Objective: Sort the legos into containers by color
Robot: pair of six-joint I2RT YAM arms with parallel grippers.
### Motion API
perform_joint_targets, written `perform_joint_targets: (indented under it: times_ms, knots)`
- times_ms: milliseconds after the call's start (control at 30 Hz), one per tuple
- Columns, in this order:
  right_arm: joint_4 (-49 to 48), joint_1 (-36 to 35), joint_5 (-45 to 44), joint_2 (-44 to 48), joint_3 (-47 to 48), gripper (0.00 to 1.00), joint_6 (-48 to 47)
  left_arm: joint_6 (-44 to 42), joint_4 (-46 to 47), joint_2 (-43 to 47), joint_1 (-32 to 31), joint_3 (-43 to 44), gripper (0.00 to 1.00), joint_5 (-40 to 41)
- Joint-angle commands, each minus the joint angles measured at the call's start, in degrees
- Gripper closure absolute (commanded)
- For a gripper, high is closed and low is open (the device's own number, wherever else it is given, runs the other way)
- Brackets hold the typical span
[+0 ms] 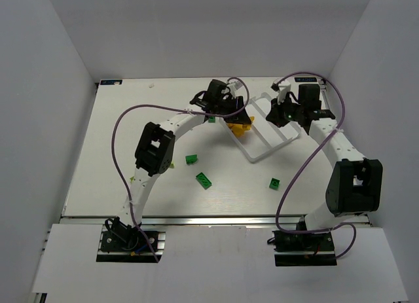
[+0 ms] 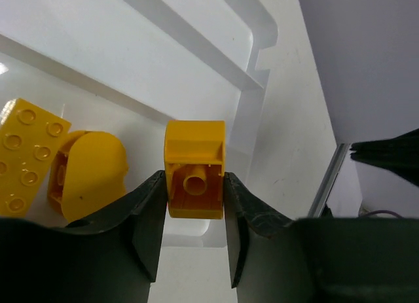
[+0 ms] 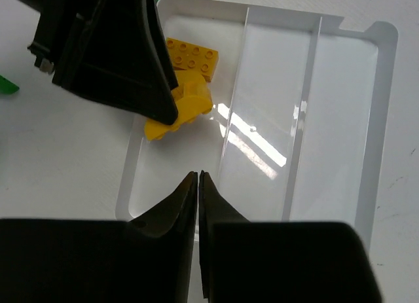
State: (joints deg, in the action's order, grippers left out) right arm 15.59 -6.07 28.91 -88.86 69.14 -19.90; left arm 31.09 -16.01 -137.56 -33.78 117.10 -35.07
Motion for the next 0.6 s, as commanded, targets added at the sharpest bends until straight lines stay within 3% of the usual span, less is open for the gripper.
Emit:
perform_joint_targets:
  times_ms: [0,67,100,167,200,233,300,367,433,533,567]
  knots:
    - [-1.62,0.70,1.41,1.67,-0.24,0.90,0.04,-3.05,-4.73,3.17,-1.55,0.59,0.48,2.11]
    - [0.38,0.88,4.30,1.23,0.55,0.83,-1.45,-3.58,-5.52,3.44,-2.16,0.06,0.37,2.81]
    - [1.88,1.23,5.97,0.88,1.16,0.72,-4.15,-3.76,-5.52,3.52,-2.17,0.06,0.35,2.73]
    - [6.09,1.32,12.30,-0.26,3.62,0.60,-8.64,-3.50,-5.52,3.26,-2.17,1.02,0.32,2.46]
    - [10.64,1.06,14.14,-0.70,4.50,0.45,-13.10,-3.32,-5.52,3.00,-2.17,1.46,0.31,2.29]
    - [13.21,1.14,17.38,-1.05,5.90,0.39,-15.67,-3.23,-5.52,2.82,-2.17,2.51,0.30,2.20]
    - [20.04,1.06,19.77,-1.75,6.44,0.29,-20.50,-2.88,-5.79,2.82,-2.69,3.22,0.30,2.46]
    - [25.95,1.06,21.98,-1.76,6.18,0.26,-31.91,-2.79,-6.57,4.74,-2.69,3.23,0.31,4.29]
    - [34.45,1.06,21.03,-0.80,4.87,0.26,-43.83,-2.70,-7.54,7.46,-1.38,2.09,0.44,6.14]
    - [39.15,1.23,16.04,2.44,0.30,0.27,-51.62,-3.22,-9.29,16.15,-0.06,-4.49,0.78,12.29]
    - [38.73,0.97,14.18,3.59,-2.58,0.27,-51.47,-3.75,-9.91,18.79,-0.06,-9.12,0.78,14.05]
